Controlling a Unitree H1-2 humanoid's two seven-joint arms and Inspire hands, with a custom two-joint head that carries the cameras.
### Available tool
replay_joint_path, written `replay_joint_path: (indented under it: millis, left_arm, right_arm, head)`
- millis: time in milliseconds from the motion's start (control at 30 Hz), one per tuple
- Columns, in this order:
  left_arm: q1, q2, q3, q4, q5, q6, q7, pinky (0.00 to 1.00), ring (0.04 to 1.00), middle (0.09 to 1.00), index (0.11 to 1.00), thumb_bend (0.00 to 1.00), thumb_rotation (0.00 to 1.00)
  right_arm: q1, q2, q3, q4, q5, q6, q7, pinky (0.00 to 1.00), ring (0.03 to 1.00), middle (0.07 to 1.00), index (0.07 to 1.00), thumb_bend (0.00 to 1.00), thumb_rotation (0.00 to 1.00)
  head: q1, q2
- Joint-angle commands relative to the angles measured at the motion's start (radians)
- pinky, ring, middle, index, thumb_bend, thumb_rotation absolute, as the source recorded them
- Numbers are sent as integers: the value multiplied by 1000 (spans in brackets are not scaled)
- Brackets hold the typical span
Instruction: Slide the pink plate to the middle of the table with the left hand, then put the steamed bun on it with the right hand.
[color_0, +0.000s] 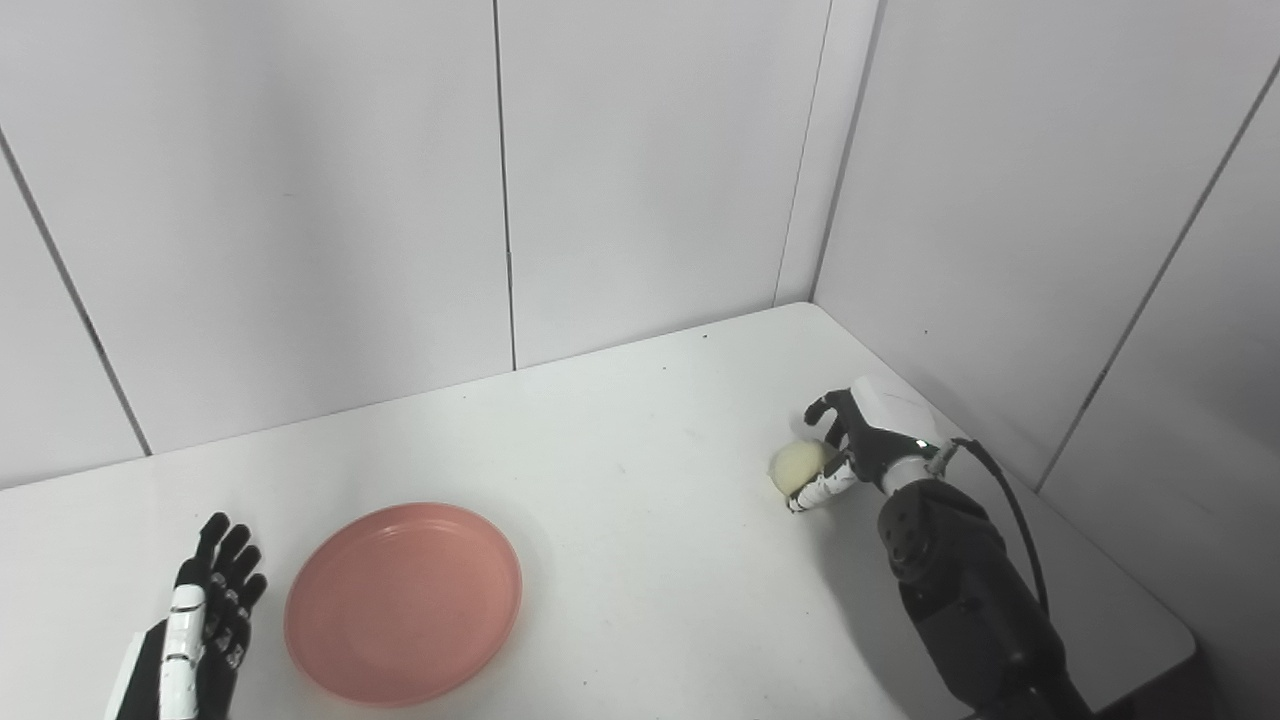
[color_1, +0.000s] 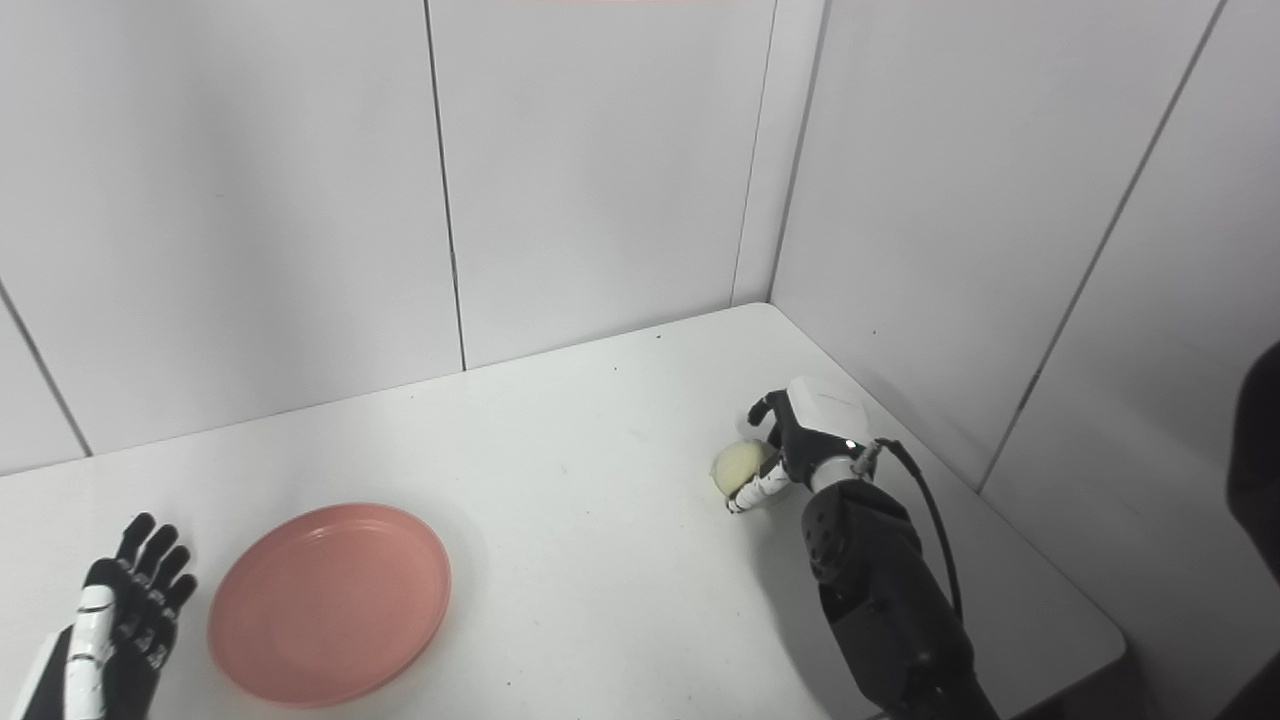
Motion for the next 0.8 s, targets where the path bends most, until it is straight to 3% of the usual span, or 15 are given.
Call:
replay_joint_path:
  millis: [0,233,300,467,500,633,667,733,767]
  left_arm:
    - [-8,-5,-5,-18,8,-3,0,1000,1000,992,985,542,996]
    - [-13,-25,-11,-13,18,8,17,1000,999,987,979,566,966]
    - [-14,-32,-17,-9,26,3,18,1000,1000,987,979,569,970]
    - [-10,-49,-32,-15,54,3,33,1000,1000,986,976,568,982]
    - [-6,-52,-38,-21,63,2,37,1000,1000,986,975,566,981]
    - [5,-66,-60,-29,98,-16,56,1000,999,987,973,554,996]
    - [6,-72,-64,-20,106,-28,61,1000,997,986,971,563,994]
    - [6,-85,-67,-8,112,-40,69,1000,997,987,970,572,999]
    - [6,-92,-67,-4,114,-47,72,1000,997,986,967,569,990]
  right_arm:
    - [-19,-30,-3,-7,16,-33,-80,139,221,470,494,531,0]
    - [-30,-30,8,-9,43,0,-123,183,268,473,484,529,0]
    - [-28,-26,3,-31,65,-6,-127,193,282,425,500,523,0]
    - [-12,-36,-4,-59,152,-75,-165,201,290,472,486,527,0]
    - [-7,-33,-9,-75,181,-98,-173,198,288,473,485,526,0]
    - [8,-30,-5,-127,245,-153,-183,183,269,474,483,526,0]
    - [9,-29,0,-145,263,-166,-178,184,273,426,494,521,0]
    - [10,-28,8,-165,295,-190,-172,168,259,462,486,522,0]
    - [9,-26,14,-175,313,-203,-167,168,262,431,497,519,0]
  head:
    - [7,0]
    - [29,-1]
    - [57,-1]
    - [141,6]
    - [187,9]
    - [292,18]
    - [329,20]
    - [369,29]
    - [375,29]
